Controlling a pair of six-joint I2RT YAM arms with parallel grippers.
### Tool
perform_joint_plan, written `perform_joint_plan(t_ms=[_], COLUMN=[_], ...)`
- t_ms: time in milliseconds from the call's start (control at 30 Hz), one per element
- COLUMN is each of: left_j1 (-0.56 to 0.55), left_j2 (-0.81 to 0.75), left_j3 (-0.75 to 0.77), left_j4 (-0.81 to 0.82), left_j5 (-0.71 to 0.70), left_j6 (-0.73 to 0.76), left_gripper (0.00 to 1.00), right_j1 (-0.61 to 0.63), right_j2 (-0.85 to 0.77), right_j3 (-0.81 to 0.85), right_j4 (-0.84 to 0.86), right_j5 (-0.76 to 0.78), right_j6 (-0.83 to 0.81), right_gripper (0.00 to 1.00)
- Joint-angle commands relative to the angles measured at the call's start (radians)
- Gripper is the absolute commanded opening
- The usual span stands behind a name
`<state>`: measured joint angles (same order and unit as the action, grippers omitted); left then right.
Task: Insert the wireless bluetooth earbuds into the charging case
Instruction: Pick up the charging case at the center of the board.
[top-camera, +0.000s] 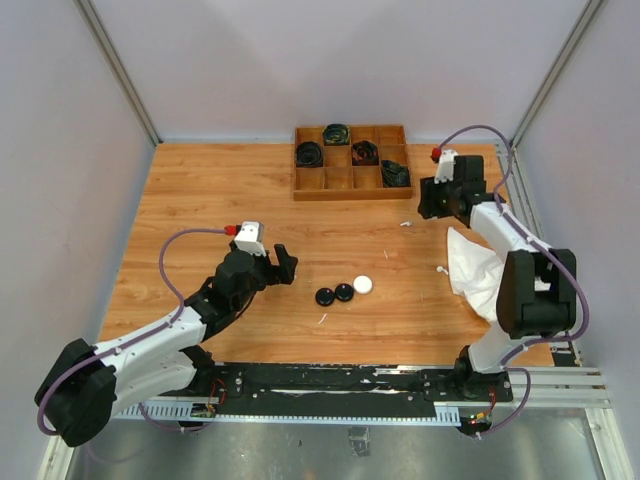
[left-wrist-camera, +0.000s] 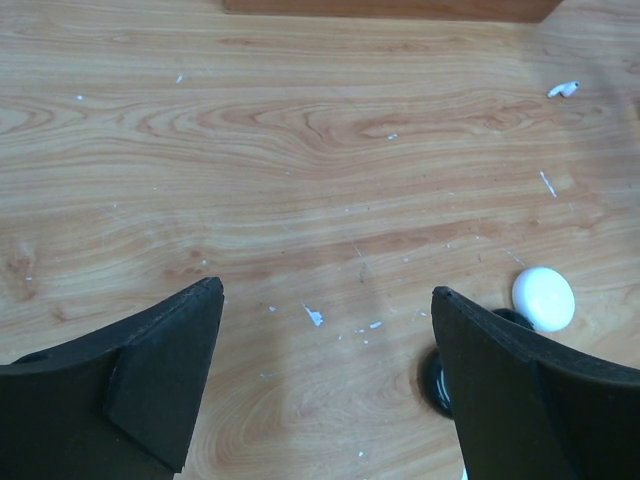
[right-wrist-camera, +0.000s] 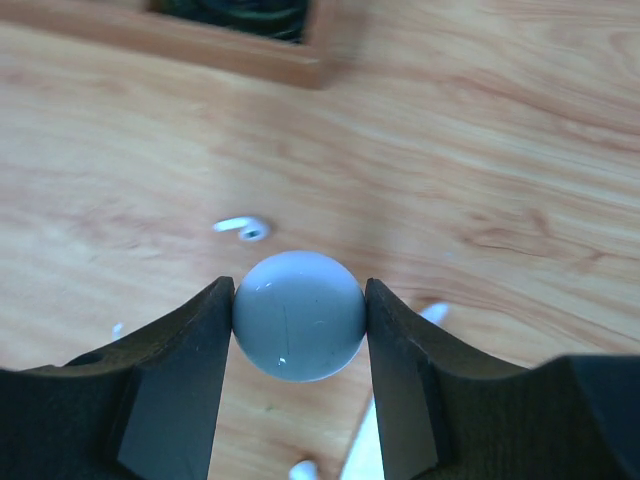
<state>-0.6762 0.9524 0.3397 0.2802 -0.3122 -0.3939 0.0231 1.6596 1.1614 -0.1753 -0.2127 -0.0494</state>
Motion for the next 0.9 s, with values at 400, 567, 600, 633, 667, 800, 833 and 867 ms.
perform_joint_plan(t_ms=[400, 567, 600, 633, 667, 800, 833, 867], left_j1=[0.001, 0.006, 0.008, 0.01, 0.012, 0.017, 0.018, 0.019], left_j2=[-0.017, 0.008, 0.013, 0.019, 0.023, 0.031, 0.033, 0.035], left_j3=[0.076, 0.129, 0.141, 0.152, 0.164, 0.207, 0.213, 0.219], left_j4=[0.01, -0.023, -0.028, -0.033, -0.038, -0.059, -0.059, -0.062], left_j5=[0.194, 0.315, 0.347, 0.38, 0.414, 0.551, 0.587, 0.621], left_j6=[0.002, -0.021, -0.027, -0.03, -0.033, -0.046, -0.048, -0.051], left_gripper=[0.89, 0.89, 0.88, 0.87, 0.86, 0.83, 0.82, 0.81], right_j1=[0.385, 0.504, 0.528, 0.545, 0.558, 0.593, 0.603, 0.612], right_j2=[-0.319, -0.398, -0.414, -0.429, -0.441, -0.467, -0.47, -0.472], right_j3=[-0.213, -0.249, -0.263, -0.28, -0.289, -0.301, -0.298, -0.293], right_j4=[0.054, 0.049, 0.061, 0.069, 0.074, 0.064, 0.053, 0.04], right_j5=[-0.25, -0.33, -0.349, -0.37, -0.395, -0.492, -0.506, -0.518], right_j6=[-0.19, -0.393, -0.437, -0.478, -0.517, -0.642, -0.666, -0.69], right_gripper=[0.44, 0.46, 0.46, 0.46, 0.46, 0.47, 0.47, 0.47])
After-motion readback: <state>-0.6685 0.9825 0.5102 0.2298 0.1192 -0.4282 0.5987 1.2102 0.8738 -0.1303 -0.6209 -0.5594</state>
